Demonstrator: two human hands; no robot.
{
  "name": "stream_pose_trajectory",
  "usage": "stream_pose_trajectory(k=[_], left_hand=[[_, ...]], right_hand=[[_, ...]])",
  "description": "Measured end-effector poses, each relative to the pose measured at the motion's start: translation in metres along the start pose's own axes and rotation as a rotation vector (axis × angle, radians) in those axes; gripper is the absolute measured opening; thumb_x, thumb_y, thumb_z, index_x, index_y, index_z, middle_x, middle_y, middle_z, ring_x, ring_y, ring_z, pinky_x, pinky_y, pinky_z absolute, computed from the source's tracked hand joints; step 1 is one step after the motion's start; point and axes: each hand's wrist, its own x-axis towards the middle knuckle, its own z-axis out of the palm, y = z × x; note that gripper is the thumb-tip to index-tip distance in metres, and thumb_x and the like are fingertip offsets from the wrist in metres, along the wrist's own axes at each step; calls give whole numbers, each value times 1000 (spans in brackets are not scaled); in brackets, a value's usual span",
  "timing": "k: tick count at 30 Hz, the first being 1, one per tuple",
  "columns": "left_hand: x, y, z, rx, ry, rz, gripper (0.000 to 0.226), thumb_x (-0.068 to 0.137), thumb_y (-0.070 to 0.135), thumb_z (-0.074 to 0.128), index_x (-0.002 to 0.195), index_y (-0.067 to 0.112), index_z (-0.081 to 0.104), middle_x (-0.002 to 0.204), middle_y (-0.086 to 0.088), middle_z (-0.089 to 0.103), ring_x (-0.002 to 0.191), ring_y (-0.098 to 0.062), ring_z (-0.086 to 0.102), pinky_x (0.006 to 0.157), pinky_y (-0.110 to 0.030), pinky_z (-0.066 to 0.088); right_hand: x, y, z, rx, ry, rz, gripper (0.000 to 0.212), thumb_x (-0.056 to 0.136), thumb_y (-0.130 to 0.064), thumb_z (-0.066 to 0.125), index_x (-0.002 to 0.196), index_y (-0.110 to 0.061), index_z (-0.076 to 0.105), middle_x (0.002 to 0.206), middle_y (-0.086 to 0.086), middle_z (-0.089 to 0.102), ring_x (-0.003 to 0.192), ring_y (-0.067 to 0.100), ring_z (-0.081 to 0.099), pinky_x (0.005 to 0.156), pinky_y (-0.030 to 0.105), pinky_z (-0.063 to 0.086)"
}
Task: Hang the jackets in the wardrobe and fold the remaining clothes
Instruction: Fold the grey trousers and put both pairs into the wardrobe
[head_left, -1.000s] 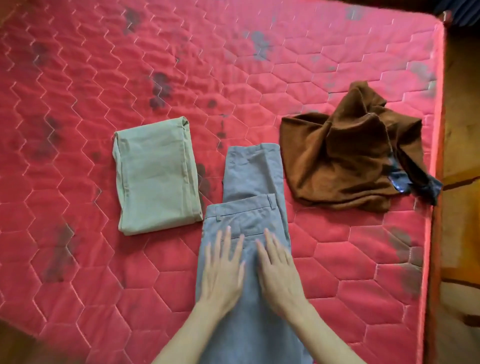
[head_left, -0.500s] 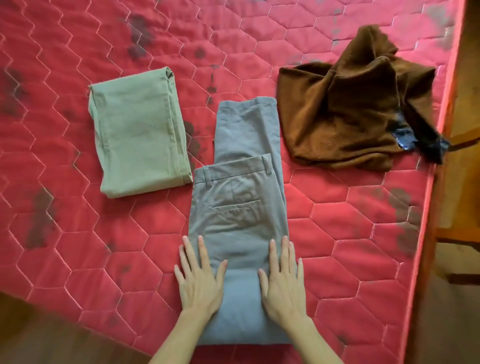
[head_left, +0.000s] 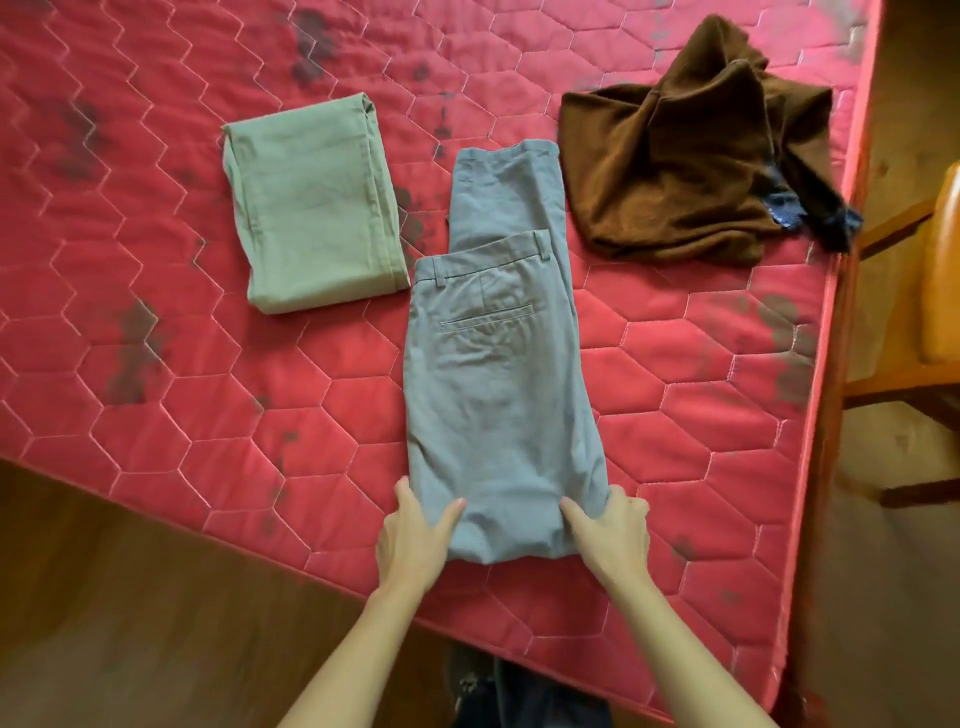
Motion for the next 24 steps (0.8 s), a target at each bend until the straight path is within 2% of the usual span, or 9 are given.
stream_pose_trajectory(k=[3, 5, 9, 12, 15, 17, 19, 22, 24], left_hand=[[-12, -20, 5, -59, -68, 27, 44, 89, 49, 66, 104, 14, 44, 106, -13, 64, 104, -40, 60, 82, -46, 50], [-19, -33, 7, -98, -83, 22, 39, 90, 44, 68, 99, 13, 46, 103, -10, 63, 103, -37, 59, 82, -46, 50], [-41, -57, -1, -149, -59, 75, 62, 90, 41, 69, 140, 24, 36, 120, -3, 64, 109, -31, 61, 82, -41, 48], [-69, -69, -14, -234, -6, 236, 77, 93, 38, 65, 151, 48, 16, 79, 7, 60, 68, -12, 55, 68, -37, 46], [-90, -79, -26, -283, 81, 396, 54, 95, 33, 64, 139, 54, 42, 57, 1, 53, 45, -11, 41, 55, -29, 42], [-99, -79, -39, -313, 186, 526, 34, 91, 22, 72, 111, 48, 65, 69, 17, 64, 55, -5, 52, 59, -18, 42], [-109, -73, -57, -319, 261, 674, 29, 82, 19, 83, 99, 39, 70, 81, 24, 68, 72, 0, 62, 68, -8, 44], [-110, -67, -82, -275, 178, 850, 58, 59, 35, 96, 109, 21, 71, 104, 14, 69, 98, 2, 64, 87, -8, 45], [-102, -63, -95, -209, 149, 905, 61, 60, 27, 96, 114, 19, 69, 103, 11, 65, 96, -1, 62, 87, -14, 49]], right_hand=[[-11, 12, 4, 11, -46, -47, 39, 92, -39, 61, 108, -3, 56, 108, 20, 64, 106, 41, 59, 84, 42, 45], [-20, 17, 5, 26, -97, -71, 33, 94, -35, 58, 107, -5, 55, 108, 16, 66, 106, 39, 59, 79, 39, 41], [-48, 34, 2, 112, -153, -85, 22, 89, -31, 61, 96, -12, 53, 96, 5, 63, 92, 28, 59, 71, 36, 41], [-76, 50, 0, 172, -181, -81, 21, 89, -27, 62, 95, -11, 49, 86, 1, 60, 80, 23, 58, 68, 38, 45], [-103, 56, -13, 301, -195, -129, 33, 91, -23, 62, 118, -17, 44, 87, -3, 68, 84, 17, 65, 83, 39, 52], [-118, 51, -27, 390, -175, -208, 58, 91, -17, 63, 135, -37, 32, 73, -10, 64, 68, 9, 60, 71, 30, 47], [-130, 44, -44, 364, -99, -358, 73, 89, -13, 61, 142, -54, 32, 63, -10, 53, 54, 9, 43, 61, 29, 39], [-139, 32, -68, 301, -80, -569, 53, 85, -19, 74, 125, -51, 59, 80, 2, 60, 62, 11, 47, 68, 29, 45], [-139, 24, -81, 227, -138, -686, 61, 72, -30, 88, 125, -42, 60, 89, 0, 55, 75, 11, 52, 74, 20, 45]])
